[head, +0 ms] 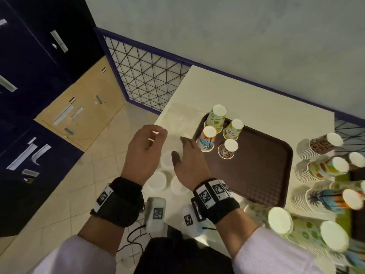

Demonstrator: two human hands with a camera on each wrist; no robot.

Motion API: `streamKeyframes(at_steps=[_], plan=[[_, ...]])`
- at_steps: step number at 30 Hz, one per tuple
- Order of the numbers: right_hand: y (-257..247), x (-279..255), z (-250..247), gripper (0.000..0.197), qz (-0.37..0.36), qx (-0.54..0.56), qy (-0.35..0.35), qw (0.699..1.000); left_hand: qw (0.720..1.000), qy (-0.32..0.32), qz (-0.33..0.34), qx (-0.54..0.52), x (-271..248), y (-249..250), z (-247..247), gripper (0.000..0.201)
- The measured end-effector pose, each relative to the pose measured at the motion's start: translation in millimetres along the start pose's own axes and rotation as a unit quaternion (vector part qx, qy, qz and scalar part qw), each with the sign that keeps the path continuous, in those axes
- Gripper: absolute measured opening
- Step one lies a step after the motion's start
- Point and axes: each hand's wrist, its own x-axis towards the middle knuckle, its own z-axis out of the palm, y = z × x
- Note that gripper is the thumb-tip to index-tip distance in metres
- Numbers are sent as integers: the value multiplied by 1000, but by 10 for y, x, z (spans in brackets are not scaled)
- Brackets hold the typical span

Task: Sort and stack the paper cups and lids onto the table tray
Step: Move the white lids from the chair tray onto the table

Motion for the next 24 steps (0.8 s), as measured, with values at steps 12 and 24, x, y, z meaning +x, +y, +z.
streamKeyframes(at_steps=[12,24], plan=[[240,-1626,-1774,20,-8,150,229,962,963,-173,184,-92,-775,1374,857,12],[1985,-3344,-3205,7,201,131,418,876,863,-437,254,-13,-2418,2077,2902,37]])
